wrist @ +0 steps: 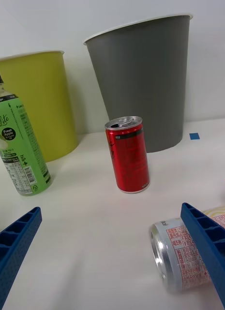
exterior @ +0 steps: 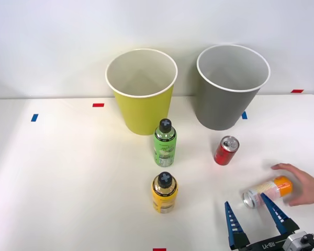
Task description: Put cans in the gray bin, plastic bottles in the light green bin
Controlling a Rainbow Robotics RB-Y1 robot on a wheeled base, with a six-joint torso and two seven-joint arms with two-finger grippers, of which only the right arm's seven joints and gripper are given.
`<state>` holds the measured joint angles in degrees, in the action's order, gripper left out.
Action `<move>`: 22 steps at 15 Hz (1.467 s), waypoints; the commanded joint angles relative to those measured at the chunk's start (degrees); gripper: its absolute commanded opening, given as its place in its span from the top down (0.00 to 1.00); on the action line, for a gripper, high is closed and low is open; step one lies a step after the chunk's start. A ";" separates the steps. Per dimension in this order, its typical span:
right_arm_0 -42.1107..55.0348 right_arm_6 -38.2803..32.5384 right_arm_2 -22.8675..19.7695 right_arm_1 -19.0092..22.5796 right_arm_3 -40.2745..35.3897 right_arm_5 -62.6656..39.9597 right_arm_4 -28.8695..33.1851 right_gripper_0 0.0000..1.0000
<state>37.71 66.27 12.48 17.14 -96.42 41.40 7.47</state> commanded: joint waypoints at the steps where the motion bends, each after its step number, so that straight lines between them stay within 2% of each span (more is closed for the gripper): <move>1: 0.00 0.00 0.00 0.00 0.00 0.00 0.00 0.00; 22: 0.00 0.00 0.00 0.00 0.00 0.00 0.00 0.00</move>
<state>37.71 66.27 12.48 17.14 -96.42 41.40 7.47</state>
